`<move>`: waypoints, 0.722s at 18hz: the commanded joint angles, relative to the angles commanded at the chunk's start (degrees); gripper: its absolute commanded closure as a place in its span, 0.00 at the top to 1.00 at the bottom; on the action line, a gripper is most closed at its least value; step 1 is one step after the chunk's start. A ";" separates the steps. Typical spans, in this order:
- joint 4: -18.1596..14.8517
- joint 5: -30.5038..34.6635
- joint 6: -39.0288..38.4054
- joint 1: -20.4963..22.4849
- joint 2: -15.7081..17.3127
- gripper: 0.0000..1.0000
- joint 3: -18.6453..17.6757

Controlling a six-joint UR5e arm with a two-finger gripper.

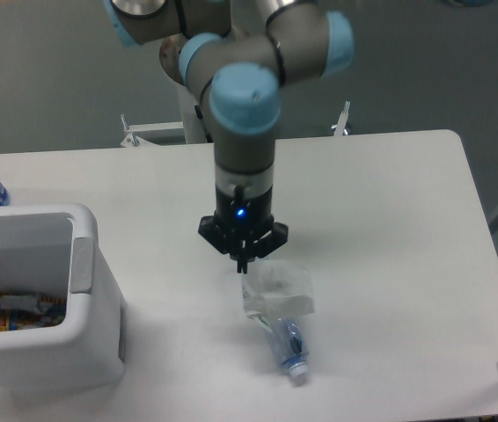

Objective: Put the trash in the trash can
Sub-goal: 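Lower the gripper and close it on the white tissue, then carry the tissue over the white bin and open the gripper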

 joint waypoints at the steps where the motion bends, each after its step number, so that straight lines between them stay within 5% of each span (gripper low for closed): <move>1: 0.44 -1.07 -3.87 0.09 0.18 0.00 1.49; 6: 3.51 -1.60 -19.36 -2.79 3.34 0.00 5.55; 13: 4.31 -1.60 -19.64 -16.15 4.05 0.00 5.73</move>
